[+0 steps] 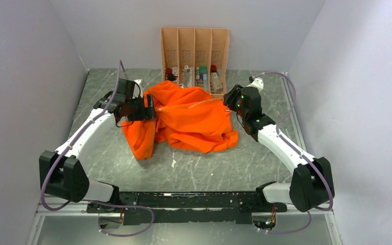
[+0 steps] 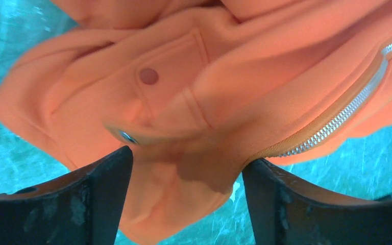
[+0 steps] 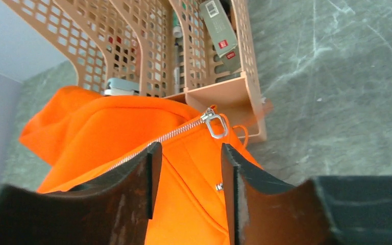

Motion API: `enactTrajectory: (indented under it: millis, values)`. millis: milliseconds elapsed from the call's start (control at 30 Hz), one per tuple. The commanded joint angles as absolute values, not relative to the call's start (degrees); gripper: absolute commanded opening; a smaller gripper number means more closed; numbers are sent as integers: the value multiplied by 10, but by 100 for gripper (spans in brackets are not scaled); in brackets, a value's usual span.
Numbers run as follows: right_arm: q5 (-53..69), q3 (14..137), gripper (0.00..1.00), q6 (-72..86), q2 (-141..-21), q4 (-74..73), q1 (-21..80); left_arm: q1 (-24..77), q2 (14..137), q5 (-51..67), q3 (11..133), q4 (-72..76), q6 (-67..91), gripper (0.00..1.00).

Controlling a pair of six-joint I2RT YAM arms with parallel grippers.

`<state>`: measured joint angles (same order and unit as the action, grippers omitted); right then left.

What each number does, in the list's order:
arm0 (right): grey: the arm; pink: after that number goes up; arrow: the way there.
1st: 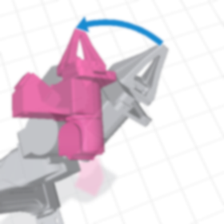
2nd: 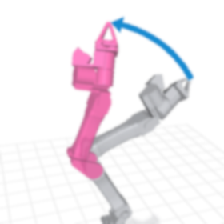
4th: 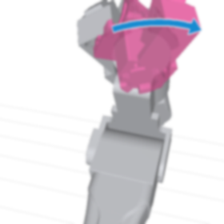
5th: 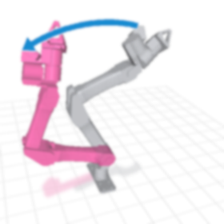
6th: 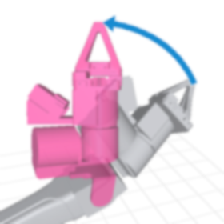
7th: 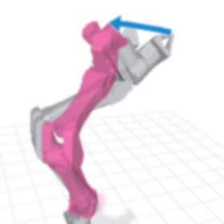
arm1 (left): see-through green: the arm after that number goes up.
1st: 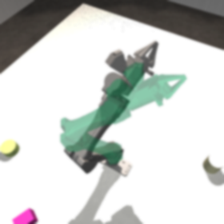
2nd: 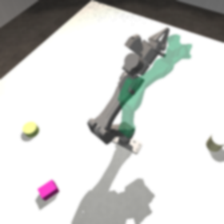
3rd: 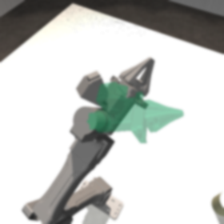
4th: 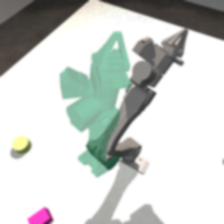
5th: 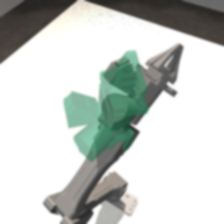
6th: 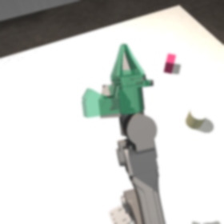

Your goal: Zip up the jacket

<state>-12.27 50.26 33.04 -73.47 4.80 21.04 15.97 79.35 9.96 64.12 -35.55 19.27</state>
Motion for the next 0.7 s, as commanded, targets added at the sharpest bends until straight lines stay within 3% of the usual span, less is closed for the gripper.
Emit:
enactTrajectory:
  millis: [0,100,167,300,433,500,667]
  values:
    - [-153,532,55,293,-746,22,205,159,782,2,697,-374,197,85]
    - [-163,537,65,278,-738,16,205,159,759,-25,714,-370,207,89]
    - [-167,541,71,270,-728,13,205,159,739,-34,721,-364,212,99]
    - [-182,559,87,246,-714,-4,205,159,701,-62,743,-361,217,100]
    - [-207,561,91,222,-692,-10,205,159,662,-94,752,-336,206,99]
    - [-208,553,99,210,-677,-3,204,159,646,-105,743,-307,196,100]
    - [-233,530,99,185,-647,-2,204,159,587,-84,662,-163,129,100]
